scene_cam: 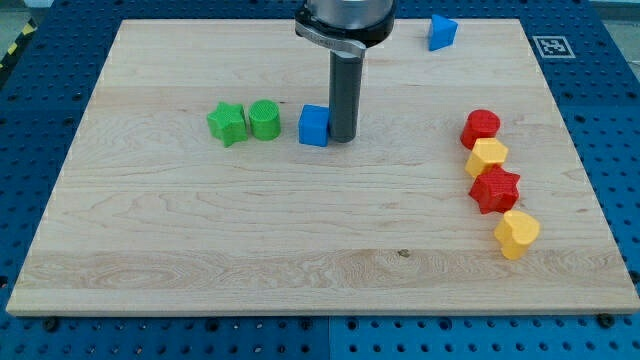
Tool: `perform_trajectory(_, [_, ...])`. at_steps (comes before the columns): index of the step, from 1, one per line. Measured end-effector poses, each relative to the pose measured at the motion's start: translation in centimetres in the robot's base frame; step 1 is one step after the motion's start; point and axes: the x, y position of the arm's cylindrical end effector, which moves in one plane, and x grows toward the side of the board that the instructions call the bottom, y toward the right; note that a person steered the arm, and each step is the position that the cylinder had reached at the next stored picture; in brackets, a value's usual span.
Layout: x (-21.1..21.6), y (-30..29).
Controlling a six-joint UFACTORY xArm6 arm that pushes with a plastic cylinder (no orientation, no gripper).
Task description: Slide the blue triangle to the center
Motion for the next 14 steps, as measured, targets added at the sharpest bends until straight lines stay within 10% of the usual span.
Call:
perform_trajectory(3, [-10.6,7.0])
perform_trajectory(7, [-18.2,30.2])
perform_trajectory(14, [-19.8,16.2])
